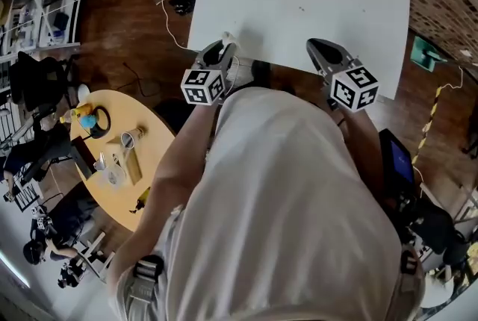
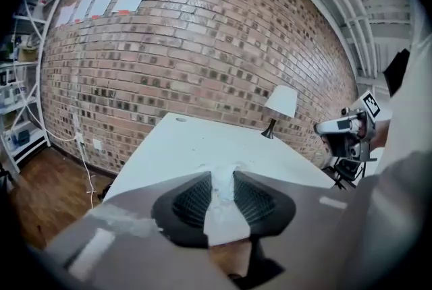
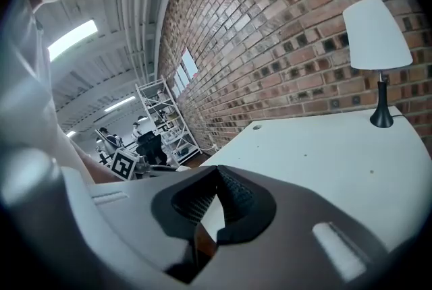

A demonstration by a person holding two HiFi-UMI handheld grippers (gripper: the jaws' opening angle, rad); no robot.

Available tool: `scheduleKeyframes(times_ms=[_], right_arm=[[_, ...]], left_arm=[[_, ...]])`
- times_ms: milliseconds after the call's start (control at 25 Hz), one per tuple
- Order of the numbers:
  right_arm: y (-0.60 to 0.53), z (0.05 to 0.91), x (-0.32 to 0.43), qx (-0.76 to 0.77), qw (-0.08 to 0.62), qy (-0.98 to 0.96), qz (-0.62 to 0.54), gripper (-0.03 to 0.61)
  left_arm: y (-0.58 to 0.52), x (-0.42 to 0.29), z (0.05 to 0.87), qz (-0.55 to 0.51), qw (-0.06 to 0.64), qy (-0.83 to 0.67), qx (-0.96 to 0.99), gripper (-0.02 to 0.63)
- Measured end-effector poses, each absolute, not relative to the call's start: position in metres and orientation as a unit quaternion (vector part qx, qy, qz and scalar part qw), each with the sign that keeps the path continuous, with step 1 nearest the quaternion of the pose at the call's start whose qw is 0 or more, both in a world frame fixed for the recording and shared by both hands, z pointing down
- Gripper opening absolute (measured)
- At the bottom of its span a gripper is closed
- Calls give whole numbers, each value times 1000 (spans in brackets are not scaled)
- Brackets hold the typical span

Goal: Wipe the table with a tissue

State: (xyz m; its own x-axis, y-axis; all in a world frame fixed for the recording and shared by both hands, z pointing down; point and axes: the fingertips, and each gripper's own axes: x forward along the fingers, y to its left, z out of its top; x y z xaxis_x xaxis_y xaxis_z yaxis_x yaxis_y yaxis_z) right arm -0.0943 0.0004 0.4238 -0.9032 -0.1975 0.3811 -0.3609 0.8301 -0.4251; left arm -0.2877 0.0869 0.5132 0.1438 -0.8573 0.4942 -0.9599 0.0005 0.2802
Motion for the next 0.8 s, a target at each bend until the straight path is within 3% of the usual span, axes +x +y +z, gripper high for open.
scheduleKeyframes(times_ms=[360,800], right_arm=[[-35,415,-124,216,162,-929,255,6],[-40,419,-123,293,159,-903,273,6]], left_arm=[[35,-334,560,208,265,-598,727,109],[21,-321,612,353,183,-483,780,110]])
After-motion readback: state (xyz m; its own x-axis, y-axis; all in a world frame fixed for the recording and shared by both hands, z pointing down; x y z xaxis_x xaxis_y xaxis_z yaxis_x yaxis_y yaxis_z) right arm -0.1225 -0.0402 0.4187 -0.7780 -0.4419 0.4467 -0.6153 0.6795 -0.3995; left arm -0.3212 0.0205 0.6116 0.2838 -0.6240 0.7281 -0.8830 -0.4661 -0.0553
